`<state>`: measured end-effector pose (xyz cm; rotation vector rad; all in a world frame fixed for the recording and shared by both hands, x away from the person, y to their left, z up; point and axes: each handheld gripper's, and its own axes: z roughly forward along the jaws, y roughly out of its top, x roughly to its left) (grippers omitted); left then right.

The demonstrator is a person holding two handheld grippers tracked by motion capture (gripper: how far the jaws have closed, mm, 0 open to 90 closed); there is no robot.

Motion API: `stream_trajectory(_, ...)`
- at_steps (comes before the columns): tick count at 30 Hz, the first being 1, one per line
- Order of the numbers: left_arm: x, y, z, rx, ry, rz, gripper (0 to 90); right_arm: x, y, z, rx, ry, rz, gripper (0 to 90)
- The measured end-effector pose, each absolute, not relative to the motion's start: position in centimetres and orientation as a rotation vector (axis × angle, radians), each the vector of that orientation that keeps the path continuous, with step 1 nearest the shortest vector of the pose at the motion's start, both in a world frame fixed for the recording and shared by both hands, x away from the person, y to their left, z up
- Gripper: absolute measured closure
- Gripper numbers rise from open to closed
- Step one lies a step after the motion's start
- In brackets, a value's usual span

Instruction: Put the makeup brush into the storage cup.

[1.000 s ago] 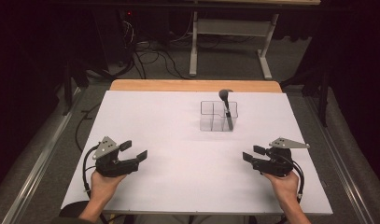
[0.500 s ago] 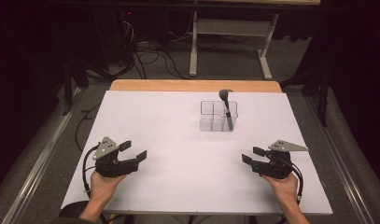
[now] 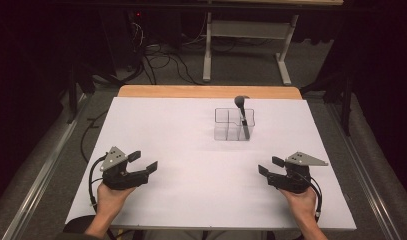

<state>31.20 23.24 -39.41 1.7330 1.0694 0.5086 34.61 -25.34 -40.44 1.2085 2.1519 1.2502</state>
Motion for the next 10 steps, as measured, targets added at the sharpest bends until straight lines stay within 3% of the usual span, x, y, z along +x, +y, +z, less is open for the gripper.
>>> stream_trajectory(10,31.31,23.12,-39.47,1.736,1.070,0.510,25.2,34.48,-25.25,-40.44,1.208,2.138,1.242,34.5)
